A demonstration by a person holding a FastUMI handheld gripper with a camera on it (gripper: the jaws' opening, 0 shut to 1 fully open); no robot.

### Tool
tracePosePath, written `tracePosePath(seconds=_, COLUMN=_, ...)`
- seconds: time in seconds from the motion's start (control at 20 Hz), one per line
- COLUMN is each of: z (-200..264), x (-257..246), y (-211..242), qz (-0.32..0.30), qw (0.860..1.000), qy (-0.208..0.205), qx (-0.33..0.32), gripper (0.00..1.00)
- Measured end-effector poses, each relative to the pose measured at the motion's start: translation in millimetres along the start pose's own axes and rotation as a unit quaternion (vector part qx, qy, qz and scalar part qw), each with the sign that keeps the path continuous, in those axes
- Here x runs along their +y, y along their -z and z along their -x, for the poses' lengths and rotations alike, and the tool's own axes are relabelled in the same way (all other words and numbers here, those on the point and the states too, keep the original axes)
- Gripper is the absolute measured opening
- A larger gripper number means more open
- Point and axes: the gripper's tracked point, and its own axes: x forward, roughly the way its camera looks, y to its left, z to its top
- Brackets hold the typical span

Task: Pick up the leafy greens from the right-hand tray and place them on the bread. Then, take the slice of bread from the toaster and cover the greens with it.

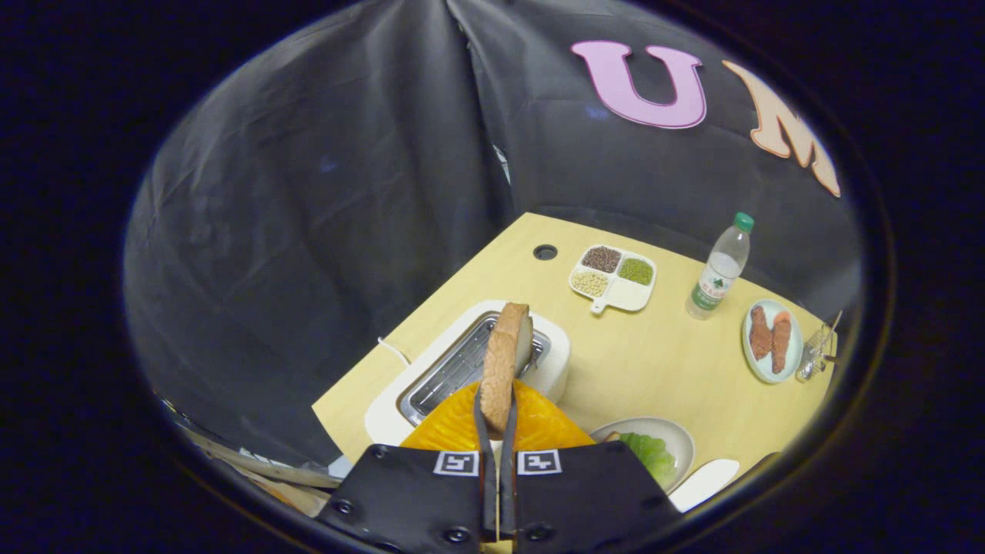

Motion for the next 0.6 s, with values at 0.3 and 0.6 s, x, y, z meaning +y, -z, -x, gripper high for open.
tracePosePath(seconds=0.3, z=28, x=-19, y=-2, qz=-0.037, qw=0.999, qy=-0.008, qx=-0.036, gripper=0.04)
tracePosePath(seconds=0.6, z=46, x=-59, y=10, qz=-0.044, qw=0.998, qy=0.022, qx=-0.047, gripper=0.04)
